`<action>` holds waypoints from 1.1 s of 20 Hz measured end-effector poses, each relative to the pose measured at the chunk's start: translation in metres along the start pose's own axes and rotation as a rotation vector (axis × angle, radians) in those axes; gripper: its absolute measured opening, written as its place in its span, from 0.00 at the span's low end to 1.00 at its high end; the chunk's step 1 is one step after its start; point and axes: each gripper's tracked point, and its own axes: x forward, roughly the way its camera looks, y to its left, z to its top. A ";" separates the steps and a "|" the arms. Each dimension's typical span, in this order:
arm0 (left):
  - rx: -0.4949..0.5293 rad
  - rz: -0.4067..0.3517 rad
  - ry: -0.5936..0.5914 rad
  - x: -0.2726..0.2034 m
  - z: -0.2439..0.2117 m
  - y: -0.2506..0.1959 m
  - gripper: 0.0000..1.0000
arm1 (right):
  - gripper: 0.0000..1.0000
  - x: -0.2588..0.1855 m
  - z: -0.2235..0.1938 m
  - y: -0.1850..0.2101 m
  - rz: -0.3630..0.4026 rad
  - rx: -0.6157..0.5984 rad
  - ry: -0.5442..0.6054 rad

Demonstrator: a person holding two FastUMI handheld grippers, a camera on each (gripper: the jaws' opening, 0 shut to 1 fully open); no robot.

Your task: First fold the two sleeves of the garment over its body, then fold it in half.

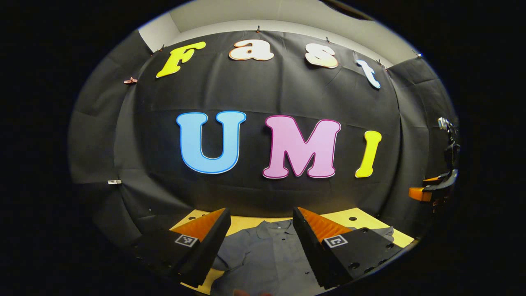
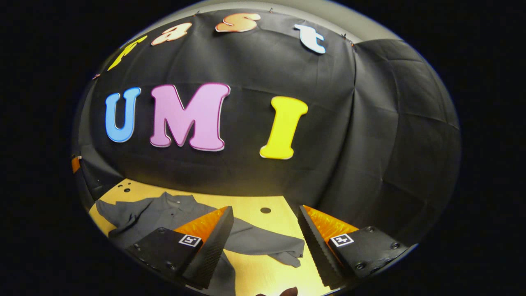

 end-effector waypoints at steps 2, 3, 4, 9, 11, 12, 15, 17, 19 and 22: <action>0.001 0.014 0.013 0.002 -0.004 -0.010 0.95 | 0.97 0.028 -0.029 -0.017 -0.003 0.007 0.059; 0.001 0.026 0.020 0.003 -0.005 -0.015 0.95 | 0.98 0.042 -0.044 -0.025 -0.005 0.008 0.087; 0.002 0.036 0.026 0.003 -0.008 -0.019 0.95 | 0.97 0.056 -0.060 -0.032 -0.006 0.010 0.118; 0.029 0.090 0.068 0.006 -0.020 -0.034 0.96 | 0.98 0.107 -0.148 -0.069 -0.022 0.058 0.271; 0.019 0.111 0.074 0.008 -0.022 -0.040 0.96 | 0.98 0.124 -0.179 -0.080 -0.018 0.054 0.327; 0.005 0.122 0.080 0.009 -0.025 -0.042 0.95 | 0.98 0.133 -0.194 -0.083 -0.015 0.058 0.352; -0.016 0.144 0.101 0.011 -0.033 -0.045 0.95 | 0.98 0.155 -0.230 -0.089 -0.008 0.072 0.418; -0.003 0.161 0.113 0.010 -0.036 -0.042 0.96 | 0.98 0.168 -0.250 -0.091 -0.010 0.079 0.454; -0.004 0.187 0.123 0.006 -0.039 -0.035 0.96 | 0.98 0.178 -0.271 -0.092 -0.015 0.074 0.494; -0.005 0.216 0.127 0.003 -0.041 -0.027 0.96 | 0.98 0.185 -0.296 -0.087 -0.004 0.066 0.552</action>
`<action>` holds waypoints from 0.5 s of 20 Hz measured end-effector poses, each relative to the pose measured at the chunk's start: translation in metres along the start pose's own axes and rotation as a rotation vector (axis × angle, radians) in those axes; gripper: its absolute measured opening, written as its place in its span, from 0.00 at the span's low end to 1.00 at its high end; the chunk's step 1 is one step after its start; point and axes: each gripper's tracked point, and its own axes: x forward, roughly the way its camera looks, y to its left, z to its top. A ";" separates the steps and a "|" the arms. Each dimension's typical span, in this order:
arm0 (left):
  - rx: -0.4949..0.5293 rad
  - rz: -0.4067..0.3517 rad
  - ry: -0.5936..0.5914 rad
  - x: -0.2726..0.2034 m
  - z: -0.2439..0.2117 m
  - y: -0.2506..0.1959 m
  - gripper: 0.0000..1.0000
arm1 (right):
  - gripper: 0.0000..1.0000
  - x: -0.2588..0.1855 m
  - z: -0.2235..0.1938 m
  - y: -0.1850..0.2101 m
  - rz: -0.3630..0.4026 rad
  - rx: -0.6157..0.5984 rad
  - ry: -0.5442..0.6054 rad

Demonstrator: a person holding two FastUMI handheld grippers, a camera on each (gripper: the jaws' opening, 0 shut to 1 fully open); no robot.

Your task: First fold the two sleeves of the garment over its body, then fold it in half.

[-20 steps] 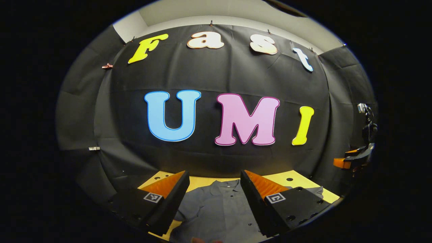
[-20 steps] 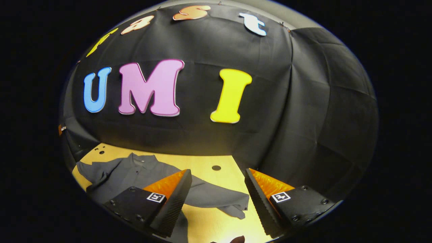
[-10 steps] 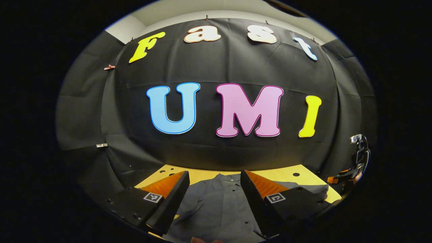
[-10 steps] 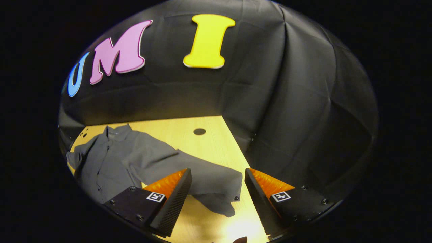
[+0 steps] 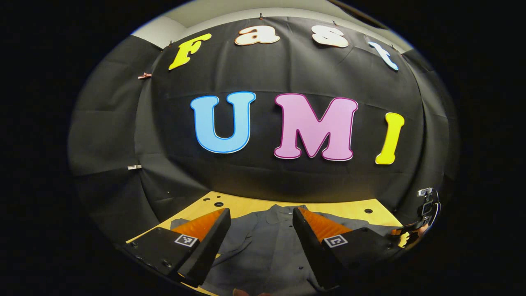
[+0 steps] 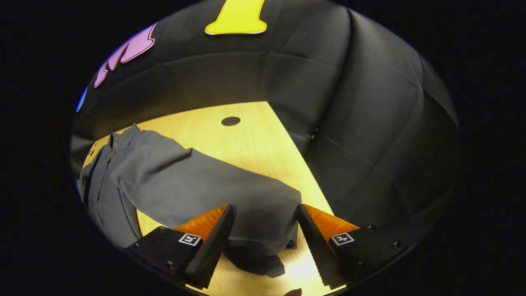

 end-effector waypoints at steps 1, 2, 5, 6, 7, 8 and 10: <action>0.002 0.010 0.006 -0.001 -0.001 0.003 0.96 | 0.98 0.006 -0.003 -0.001 -0.002 -0.011 0.013; 0.003 0.017 0.010 -0.001 -0.003 0.005 0.96 | 0.97 0.011 -0.006 0.002 -0.002 -0.019 0.025; 0.012 0.041 0.014 -0.005 -0.002 0.013 0.96 | 0.98 0.019 -0.015 0.007 0.007 -0.002 0.044; 0.017 0.047 0.013 -0.007 -0.002 0.015 0.96 | 0.96 0.017 -0.016 0.007 0.014 0.016 0.050; 0.018 0.052 0.013 -0.008 -0.001 0.017 0.96 | 0.97 0.016 -0.016 0.010 0.028 0.037 0.061; 0.017 0.056 0.015 -0.010 -0.004 0.020 0.96 | 0.76 0.016 -0.015 0.011 0.028 0.037 0.051; 0.003 0.063 0.019 -0.012 -0.005 0.024 0.96 | 0.52 0.015 -0.014 0.018 0.036 0.009 0.049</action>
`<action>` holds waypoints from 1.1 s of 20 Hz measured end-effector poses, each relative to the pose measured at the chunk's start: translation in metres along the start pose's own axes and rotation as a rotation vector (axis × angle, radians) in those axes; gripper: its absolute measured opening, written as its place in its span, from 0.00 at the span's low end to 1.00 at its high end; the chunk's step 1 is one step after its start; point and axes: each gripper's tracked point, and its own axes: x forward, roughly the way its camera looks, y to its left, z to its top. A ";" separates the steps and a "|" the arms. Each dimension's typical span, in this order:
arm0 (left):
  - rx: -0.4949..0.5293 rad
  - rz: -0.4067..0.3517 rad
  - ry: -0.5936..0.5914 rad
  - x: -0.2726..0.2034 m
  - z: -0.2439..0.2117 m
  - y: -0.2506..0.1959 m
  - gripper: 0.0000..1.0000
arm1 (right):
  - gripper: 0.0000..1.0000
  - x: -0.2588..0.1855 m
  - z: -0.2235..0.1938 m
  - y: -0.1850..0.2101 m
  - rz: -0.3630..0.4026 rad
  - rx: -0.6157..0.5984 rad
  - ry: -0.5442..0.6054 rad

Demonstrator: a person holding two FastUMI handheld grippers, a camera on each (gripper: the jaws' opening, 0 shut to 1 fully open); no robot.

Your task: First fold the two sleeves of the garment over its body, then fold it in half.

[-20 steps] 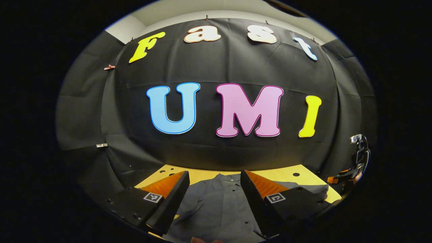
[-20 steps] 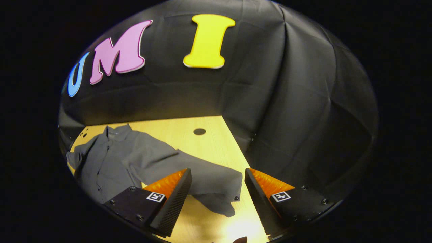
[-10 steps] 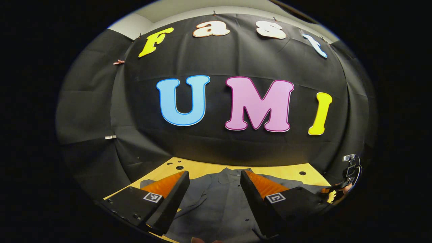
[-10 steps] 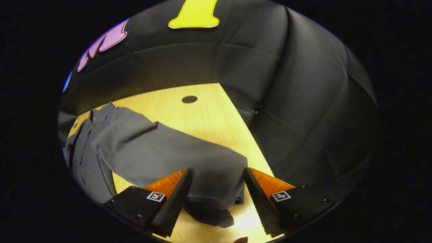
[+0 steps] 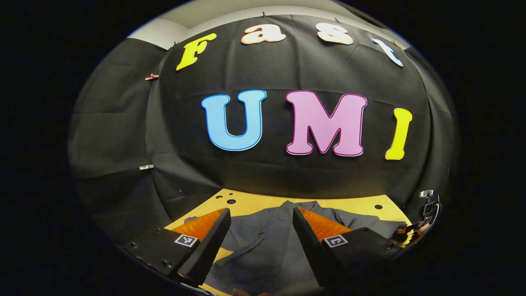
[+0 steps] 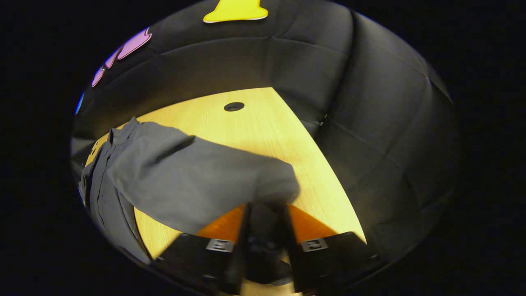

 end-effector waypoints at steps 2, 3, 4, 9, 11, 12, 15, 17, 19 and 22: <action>-0.010 0.003 0.001 0.000 -0.002 0.006 0.95 | 0.14 -0.001 -0.002 -0.001 -0.006 -0.049 0.008; -0.012 0.000 0.002 0.000 -0.001 0.010 0.96 | 0.10 -0.004 -0.002 0.000 -0.001 -0.047 0.018; -0.011 -0.004 0.000 0.001 -0.002 0.013 0.95 | 0.07 -0.011 -0.001 0.005 0.005 -0.026 0.023; 0.023 -0.060 -0.012 0.012 0.000 0.034 0.96 | 0.06 -0.061 0.028 0.007 -0.010 0.046 -0.090; 0.030 -0.097 -0.024 0.019 0.003 0.041 0.95 | 0.06 -0.091 0.038 0.005 -0.032 0.063 -0.142; 0.026 -0.116 -0.026 0.022 0.003 0.044 0.96 | 0.06 -0.108 0.043 0.002 -0.047 0.072 -0.164; 0.008 -0.176 -0.022 0.029 0.001 0.051 0.96 | 0.06 -0.156 0.052 0.005 -0.078 0.085 -0.227; 0.003 -0.209 -0.022 0.034 -0.002 0.056 0.95 | 0.06 -0.188 0.057 0.015 -0.087 0.091 -0.265; -0.005 -0.232 -0.028 0.039 -0.002 0.065 0.95 | 0.06 -0.217 0.061 0.030 -0.092 0.094 -0.306; -0.026 -0.255 -0.034 0.049 -0.003 0.084 0.95 | 0.06 -0.253 0.074 0.070 -0.070 0.109 -0.367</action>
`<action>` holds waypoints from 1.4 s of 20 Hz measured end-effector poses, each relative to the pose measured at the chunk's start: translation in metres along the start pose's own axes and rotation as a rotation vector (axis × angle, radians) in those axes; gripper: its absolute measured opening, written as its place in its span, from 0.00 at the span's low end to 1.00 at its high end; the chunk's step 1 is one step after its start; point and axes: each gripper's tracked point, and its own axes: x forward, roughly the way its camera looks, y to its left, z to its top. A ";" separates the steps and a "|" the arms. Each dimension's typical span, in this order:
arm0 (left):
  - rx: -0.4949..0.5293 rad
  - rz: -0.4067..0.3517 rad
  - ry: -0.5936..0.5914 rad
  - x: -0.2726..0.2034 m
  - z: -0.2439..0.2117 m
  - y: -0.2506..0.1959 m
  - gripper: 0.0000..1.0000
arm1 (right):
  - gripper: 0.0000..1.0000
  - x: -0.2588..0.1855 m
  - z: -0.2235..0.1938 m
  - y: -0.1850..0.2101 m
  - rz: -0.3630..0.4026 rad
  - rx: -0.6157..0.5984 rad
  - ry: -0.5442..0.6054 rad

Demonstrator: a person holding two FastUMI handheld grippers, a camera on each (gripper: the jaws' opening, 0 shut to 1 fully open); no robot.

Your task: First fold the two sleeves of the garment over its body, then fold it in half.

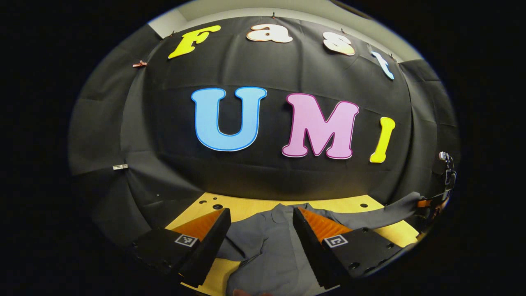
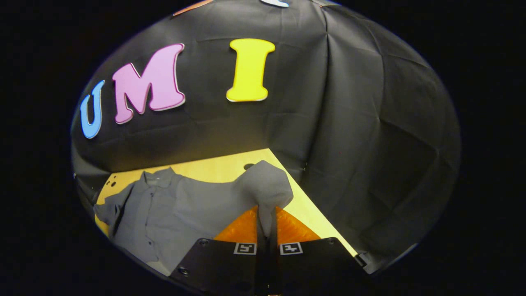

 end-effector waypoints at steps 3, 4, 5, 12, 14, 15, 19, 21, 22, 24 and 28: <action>-0.014 -0.003 -0.004 0.008 -0.004 0.030 0.95 | 0.06 -0.026 0.022 0.054 0.056 0.008 -0.056; -0.021 -0.003 -0.002 0.010 -0.006 0.040 0.96 | 0.06 -0.032 0.029 0.077 0.085 0.010 -0.074; -0.030 -0.005 -0.001 0.013 -0.007 0.051 0.96 | 0.05 -0.036 0.037 0.100 0.111 0.008 -0.092; -0.057 0.007 0.026 0.036 -0.033 0.129 0.96 | 0.06 -0.037 0.045 0.246 0.261 -0.046 -0.128; -0.053 0.023 0.034 0.045 -0.044 0.154 0.96 | 0.06 -0.029 0.033 0.283 0.298 -0.082 -0.111; -0.047 0.033 0.040 0.050 -0.051 0.166 0.96 | 0.06 -0.024 0.025 0.301 0.312 -0.103 -0.103; -0.032 0.060 0.078 0.071 -0.086 0.207 0.92 | 0.06 0.001 -0.021 0.356 0.345 -0.189 -0.034; -0.038 0.070 0.106 0.081 -0.105 0.222 0.96 | 0.06 0.011 -0.050 0.378 0.365 -0.229 0.010; -0.033 0.082 0.107 0.085 -0.113 0.229 0.96 | 0.06 0.017 -0.067 0.389 0.374 -0.248 0.032; -0.018 0.091 0.109 0.094 -0.125 0.238 0.96 | 0.06 0.025 -0.095 0.408 0.394 -0.281 0.069; 0.001 0.108 0.144 0.111 -0.156 0.250 0.96 | 0.06 0.037 -0.149 0.433 0.394 -0.302 0.160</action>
